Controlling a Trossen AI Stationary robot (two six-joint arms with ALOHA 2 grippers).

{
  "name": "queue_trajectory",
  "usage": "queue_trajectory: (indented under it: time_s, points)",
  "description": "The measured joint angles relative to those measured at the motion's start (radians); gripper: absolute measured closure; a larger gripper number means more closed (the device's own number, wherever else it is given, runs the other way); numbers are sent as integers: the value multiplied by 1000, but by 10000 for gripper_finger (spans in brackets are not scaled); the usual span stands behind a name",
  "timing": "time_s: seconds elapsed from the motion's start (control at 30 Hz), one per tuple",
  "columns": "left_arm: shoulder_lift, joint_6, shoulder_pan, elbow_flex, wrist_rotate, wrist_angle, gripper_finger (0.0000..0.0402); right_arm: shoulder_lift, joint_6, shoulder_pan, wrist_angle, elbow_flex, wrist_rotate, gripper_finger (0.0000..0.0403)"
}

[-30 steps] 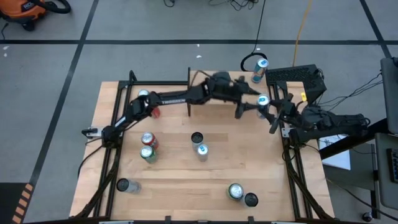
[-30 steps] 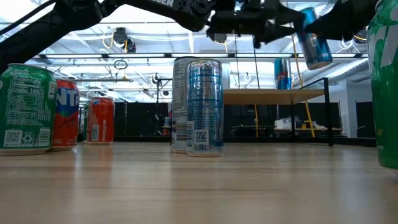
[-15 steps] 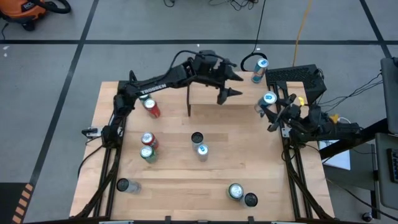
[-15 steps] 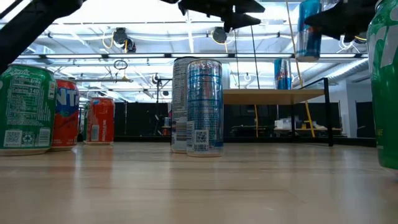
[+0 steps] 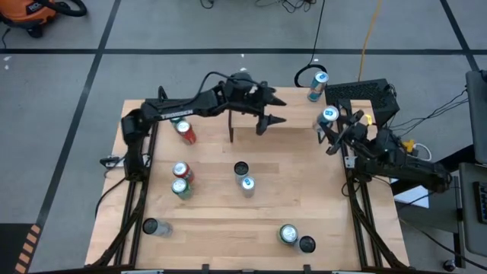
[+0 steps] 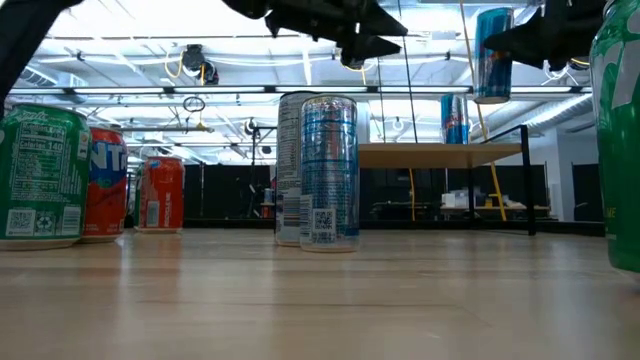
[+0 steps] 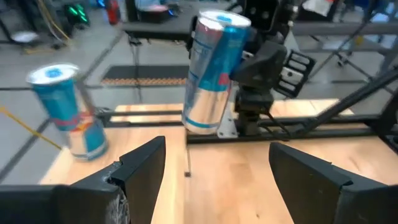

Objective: Place canned beverage on shelf
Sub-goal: Put the bottom blue soda can on the shelf aligned with the other blue soda can

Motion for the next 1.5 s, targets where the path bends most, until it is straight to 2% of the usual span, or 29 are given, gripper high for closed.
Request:
queue_trajectory:
  time_s: [0.17, 0.33, 0.47, 0.7, 0.9, 1.0, 1.13, 1.33, 1.5]
  points:
    - [-101, -5, -6, -175, -56, 71, 114, 15, 25, -81, -15, 5, -68, 181]
    - [-163, -1, -37, -282, -83, 95, 114, 71, 88, -172, 33, 5, -181, 181]
    - [-197, -1, -66, -332, -127, 106, 114, 171, 174, -225, 139, 12, -354, 181]
    - [-247, 0, -99, -374, -161, 117, 114, 392, 206, -271, 137, 177, -471, 181]
    - [-273, 0, -102, -374, -161, 113, 114, 447, 164, -305, 26, 366, -471, 181]
    - [-277, 1, -100, -374, -161, 109, 114, 434, 141, -333, -45, 404, -471, 181]
    - [-277, -1, -91, -412, -165, 158, 114, 420, 132, -394, -107, 378, -479, 181]
    - [-278, -27, -78, -526, -185, 244, 114, 423, 174, -509, -44, 249, -606, 181]
    - [-278, -26, -75, -575, -220, 269, 114, 423, 213, -628, 16, 189, -691, 181]
